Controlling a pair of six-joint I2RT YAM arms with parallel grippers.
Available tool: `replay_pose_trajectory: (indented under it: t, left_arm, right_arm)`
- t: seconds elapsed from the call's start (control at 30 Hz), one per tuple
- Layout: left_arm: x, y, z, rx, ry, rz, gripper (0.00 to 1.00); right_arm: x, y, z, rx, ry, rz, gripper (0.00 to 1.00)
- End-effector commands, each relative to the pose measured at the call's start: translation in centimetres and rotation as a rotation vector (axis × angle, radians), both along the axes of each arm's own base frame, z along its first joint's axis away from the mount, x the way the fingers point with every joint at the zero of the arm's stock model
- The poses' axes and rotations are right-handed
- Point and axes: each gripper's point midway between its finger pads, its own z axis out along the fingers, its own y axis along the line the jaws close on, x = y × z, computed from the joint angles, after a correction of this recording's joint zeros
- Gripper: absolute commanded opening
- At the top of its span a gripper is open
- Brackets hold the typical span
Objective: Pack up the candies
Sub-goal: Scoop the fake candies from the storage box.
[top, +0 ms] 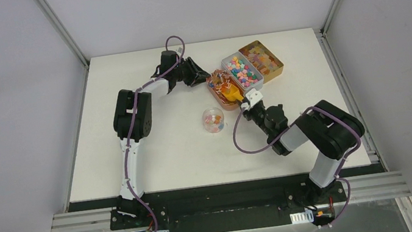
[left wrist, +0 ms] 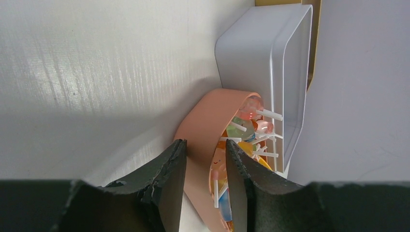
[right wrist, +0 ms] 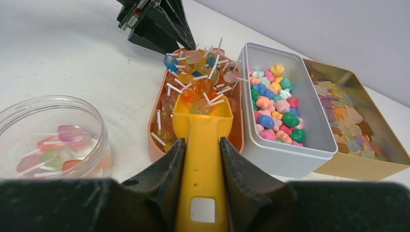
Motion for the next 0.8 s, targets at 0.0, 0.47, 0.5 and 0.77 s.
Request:
replay_pose_trajectory:
  t: [0.0,0.47,0.5,0.77]
  left_arm:
    - [-0.7,-1.7,1.6,-0.032,-0.028,-0.055,0.36]
    - [-0.6,-1.7,2.5,-0.027,-0.041,-0.058,0.36]
    - [-0.5,-1.6,2.5,-0.026,-0.041,-0.057,0.36]
    - [-0.5,-1.6,2.7,-0.026,-0.045,-0.058,0.36]
  right_arm:
    - [-0.3,0.4,4.4,0.056,-0.129,0.023,0.00]
    - [-0.8,-0.2,5.4,0.052,-0.158,0.014,0.00]
    - [-0.9,-0.3,5.5,0.052,-0.163,0.008,0.00]
    - [-1.7,-1.0,7.1,0.055,-0.207,0.003,0.00]
